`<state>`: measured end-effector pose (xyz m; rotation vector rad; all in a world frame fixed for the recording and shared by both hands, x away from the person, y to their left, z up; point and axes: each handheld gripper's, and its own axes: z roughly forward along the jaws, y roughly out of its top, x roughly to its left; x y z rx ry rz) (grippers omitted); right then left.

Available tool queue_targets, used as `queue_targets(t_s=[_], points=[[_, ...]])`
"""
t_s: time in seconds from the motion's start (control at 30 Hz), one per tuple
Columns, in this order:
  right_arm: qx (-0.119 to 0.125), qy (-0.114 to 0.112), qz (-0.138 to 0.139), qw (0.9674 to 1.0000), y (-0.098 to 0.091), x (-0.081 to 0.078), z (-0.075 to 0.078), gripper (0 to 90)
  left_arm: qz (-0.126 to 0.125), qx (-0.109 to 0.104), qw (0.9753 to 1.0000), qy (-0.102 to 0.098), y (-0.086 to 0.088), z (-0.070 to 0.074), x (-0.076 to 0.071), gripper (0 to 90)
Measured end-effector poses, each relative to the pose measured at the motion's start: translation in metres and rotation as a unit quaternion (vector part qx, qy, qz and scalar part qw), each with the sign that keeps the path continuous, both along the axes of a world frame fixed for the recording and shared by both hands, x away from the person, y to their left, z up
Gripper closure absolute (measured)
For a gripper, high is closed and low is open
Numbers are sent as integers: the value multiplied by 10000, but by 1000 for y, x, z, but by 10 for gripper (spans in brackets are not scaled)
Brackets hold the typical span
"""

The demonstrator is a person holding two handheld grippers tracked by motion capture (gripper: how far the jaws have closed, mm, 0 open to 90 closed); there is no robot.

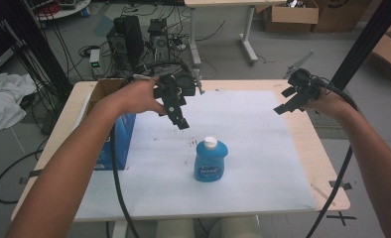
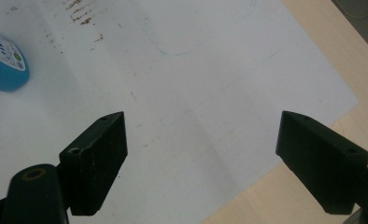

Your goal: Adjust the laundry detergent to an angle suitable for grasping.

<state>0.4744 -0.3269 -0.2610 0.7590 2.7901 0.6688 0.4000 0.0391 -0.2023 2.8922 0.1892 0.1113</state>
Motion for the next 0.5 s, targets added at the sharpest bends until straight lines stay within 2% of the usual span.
queue_targets(t_s=[0.3,0.5], points=[[27,4,29,10000,6,2,2,166,59,-58,10000,-5,-3,2,5,198],[6,24,74,10000,9,3,0,166,63,-15,10000,-4,-4,2,6,199]])
